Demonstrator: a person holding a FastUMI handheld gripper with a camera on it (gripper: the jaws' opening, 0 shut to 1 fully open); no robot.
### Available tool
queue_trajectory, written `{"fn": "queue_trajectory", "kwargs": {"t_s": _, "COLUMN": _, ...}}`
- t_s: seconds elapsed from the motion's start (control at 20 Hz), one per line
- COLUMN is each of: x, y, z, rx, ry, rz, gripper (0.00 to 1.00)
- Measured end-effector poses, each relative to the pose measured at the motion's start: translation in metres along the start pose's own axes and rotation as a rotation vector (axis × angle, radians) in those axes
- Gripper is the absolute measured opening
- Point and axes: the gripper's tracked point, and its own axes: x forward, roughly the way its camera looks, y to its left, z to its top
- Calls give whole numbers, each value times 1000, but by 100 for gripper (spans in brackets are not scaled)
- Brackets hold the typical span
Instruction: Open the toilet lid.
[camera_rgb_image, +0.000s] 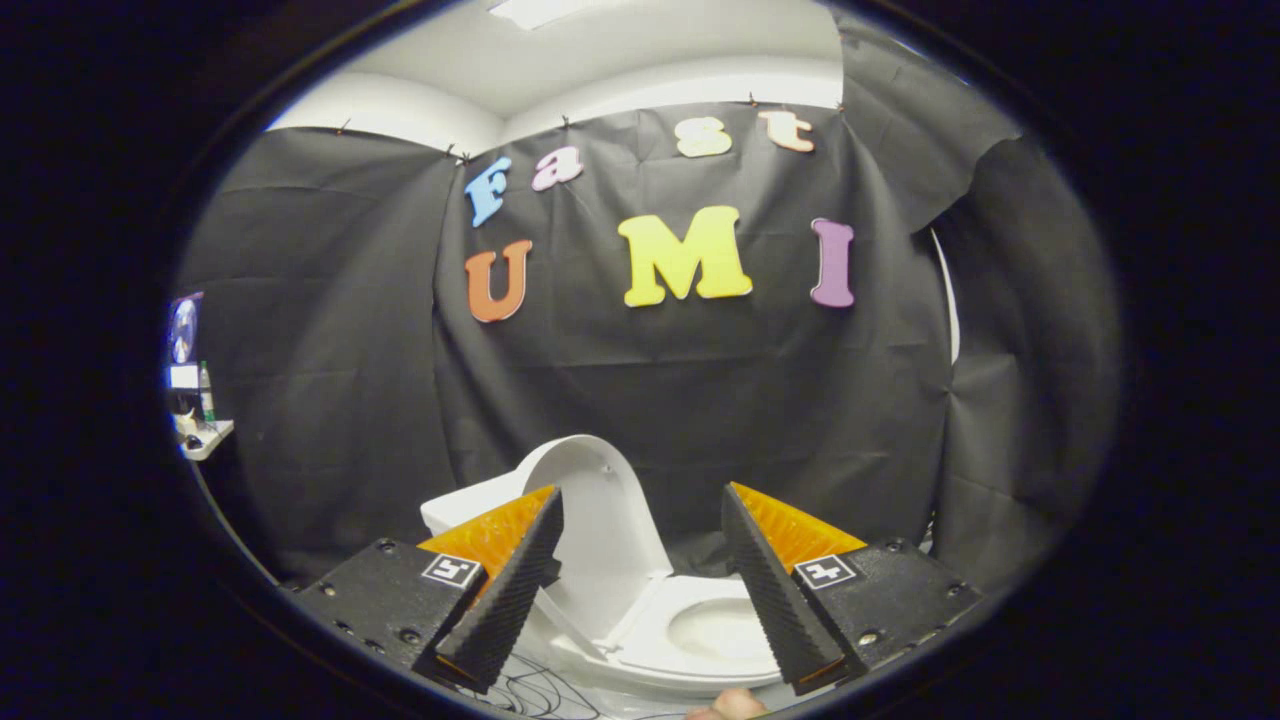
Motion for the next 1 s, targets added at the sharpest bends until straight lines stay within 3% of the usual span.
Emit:
{"fn": "queue_trajectory", "kwargs": {"t_s": 0.65, "x": -103, "y": -74, "z": 9, "rx": -51, "ry": -107, "rz": -98, "gripper": 99}}
{"fn": "queue_trajectory", "kwargs": {"t_s": 1.0, "x": -138, "y": -102, "z": -4, "rx": -10, "ry": -137, "rz": -111, "gripper": 99}}
